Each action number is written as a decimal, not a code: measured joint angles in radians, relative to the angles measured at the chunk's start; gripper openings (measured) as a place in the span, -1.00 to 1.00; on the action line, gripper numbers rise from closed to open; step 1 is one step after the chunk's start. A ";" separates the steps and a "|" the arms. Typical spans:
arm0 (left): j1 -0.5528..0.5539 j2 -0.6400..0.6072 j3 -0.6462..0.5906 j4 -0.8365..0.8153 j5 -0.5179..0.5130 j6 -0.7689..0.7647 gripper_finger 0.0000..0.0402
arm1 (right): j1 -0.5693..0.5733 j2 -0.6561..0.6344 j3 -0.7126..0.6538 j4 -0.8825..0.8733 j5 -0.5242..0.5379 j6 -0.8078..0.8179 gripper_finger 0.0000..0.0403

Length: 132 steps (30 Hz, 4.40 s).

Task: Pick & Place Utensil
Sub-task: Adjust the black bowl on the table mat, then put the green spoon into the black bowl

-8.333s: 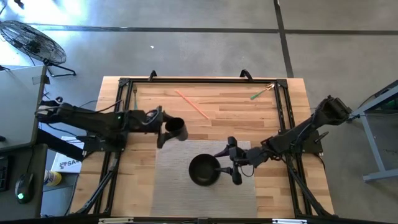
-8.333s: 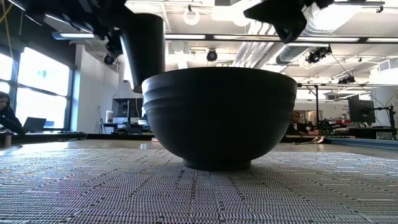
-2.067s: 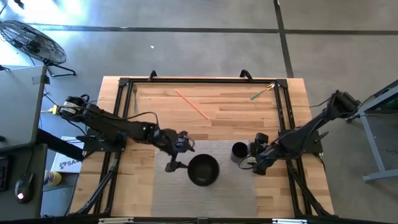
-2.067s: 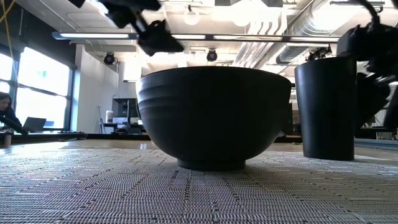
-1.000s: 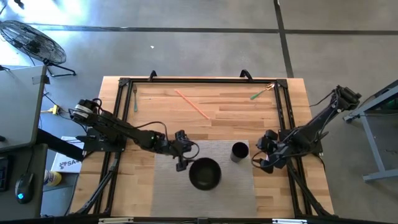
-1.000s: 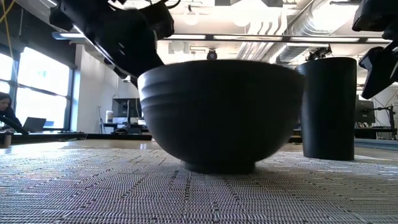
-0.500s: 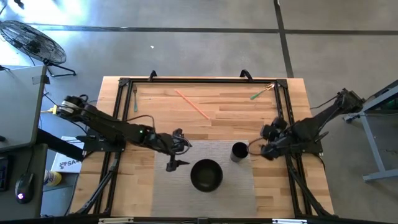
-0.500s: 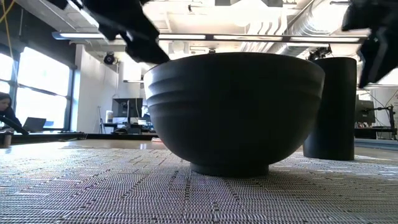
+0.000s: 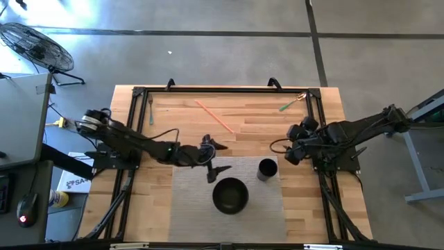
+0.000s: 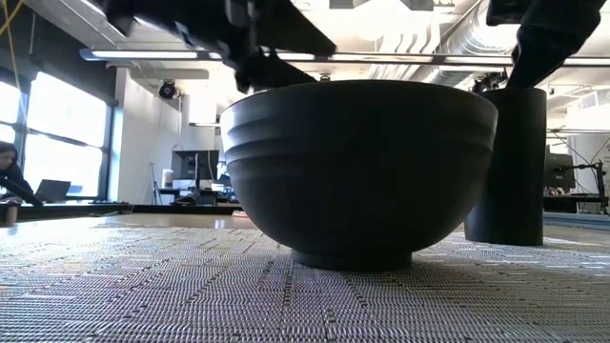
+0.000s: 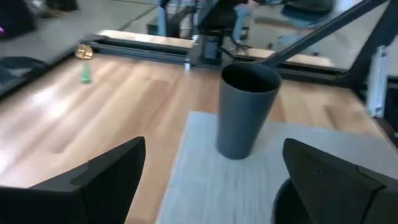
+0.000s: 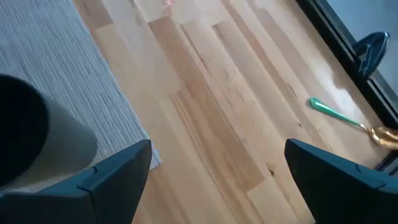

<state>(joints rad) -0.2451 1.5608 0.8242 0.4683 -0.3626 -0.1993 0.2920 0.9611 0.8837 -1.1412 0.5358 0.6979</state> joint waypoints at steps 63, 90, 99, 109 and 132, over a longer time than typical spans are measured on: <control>-0.068 0.194 0.375 -0.950 0.354 -0.411 0.86 | 0.001 0.001 0.000 0.005 0.054 -0.050 0.80; -0.095 0.134 0.376 -1.020 0.313 -0.420 0.86 | -0.020 0.000 0.000 0.007 0.083 -0.052 0.80; -0.095 0.105 0.376 -0.931 0.110 -0.382 0.86 | -0.062 0.000 0.000 0.028 0.058 -0.074 0.80; -0.077 0.152 0.375 -0.972 0.190 -0.384 0.86 | -0.072 0.001 0.000 0.088 0.032 -0.123 0.80; -0.129 0.092 0.375 -1.112 0.174 -0.392 0.86 | -0.210 0.001 0.000 0.183 0.050 0.074 0.80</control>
<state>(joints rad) -0.3737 1.6532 1.1993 -0.6433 -0.1881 -0.5911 0.0816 0.9618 0.8833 -0.9582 0.5859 0.7722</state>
